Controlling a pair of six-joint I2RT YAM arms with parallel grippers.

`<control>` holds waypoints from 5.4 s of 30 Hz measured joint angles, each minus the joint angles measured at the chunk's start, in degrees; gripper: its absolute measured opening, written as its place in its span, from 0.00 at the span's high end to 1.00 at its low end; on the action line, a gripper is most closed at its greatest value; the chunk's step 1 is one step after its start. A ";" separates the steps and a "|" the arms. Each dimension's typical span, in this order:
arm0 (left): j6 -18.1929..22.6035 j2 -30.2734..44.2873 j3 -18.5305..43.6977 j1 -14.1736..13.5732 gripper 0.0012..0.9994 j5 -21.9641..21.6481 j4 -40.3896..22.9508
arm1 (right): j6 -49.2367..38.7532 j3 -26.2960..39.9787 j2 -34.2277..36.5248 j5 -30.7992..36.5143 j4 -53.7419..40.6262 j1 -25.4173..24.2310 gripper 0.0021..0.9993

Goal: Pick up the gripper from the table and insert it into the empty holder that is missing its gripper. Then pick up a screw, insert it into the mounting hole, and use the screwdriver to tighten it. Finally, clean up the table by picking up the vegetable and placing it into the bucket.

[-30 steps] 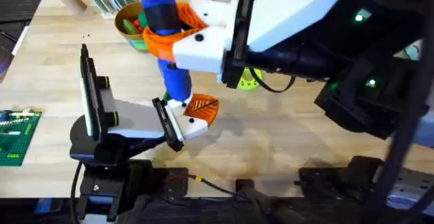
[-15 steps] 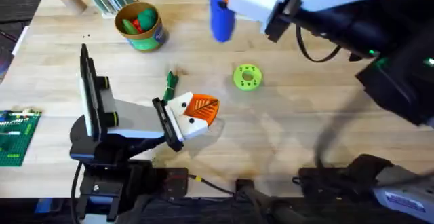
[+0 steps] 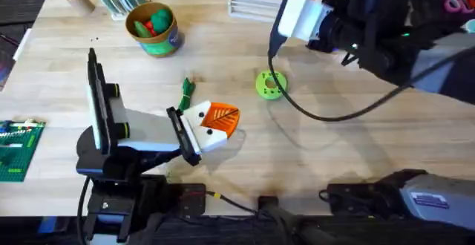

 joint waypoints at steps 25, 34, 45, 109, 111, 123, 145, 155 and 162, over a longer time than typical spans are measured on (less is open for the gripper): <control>0.00 0.00 0.00 0.00 0.99 0.02 0.00 | -14.82 2.21 13.56 8.11 -10.50 0.01 0.01; 0.00 0.00 0.00 0.00 0.99 0.00 0.00 | -12.17 2.25 13.14 9.38 -11.87 1.28 0.01; 0.22 0.00 0.00 0.00 0.29 0.00 0.02 | 6.30 2.80 6.50 10.22 -13.92 2.49 0.01; 15.99 28.93 61.43 0.00 0.01 -50.28 -60.10 | 54.51 5.57 -4.71 -18.87 -13.70 2.50 0.01; 17.38 31.87 62.66 0.00 0.01 -51.69 -61.07 | 54.51 5.57 -4.71 -18.87 -13.70 2.50 0.01; 19.85 43.22 62.99 0.00 0.01 -54.27 -62.34 | 54.51 5.57 -4.71 -19.06 -13.70 2.50 0.01; 19.96 61.11 58.20 0.02 0.01 -58.53 -64.30 | 54.69 5.57 -4.71 -19.26 -13.72 2.50 0.01; 9.41 71.22 55.95 0.02 0.01 -58.55 -55.91 | 54.69 5.57 -4.71 -19.26 -13.70 2.50 0.01; 4.82 79.78 55.95 0.02 0.01 -58.07 -54.77 | 54.69 5.57 -4.71 -19.26 -13.72 2.50 0.01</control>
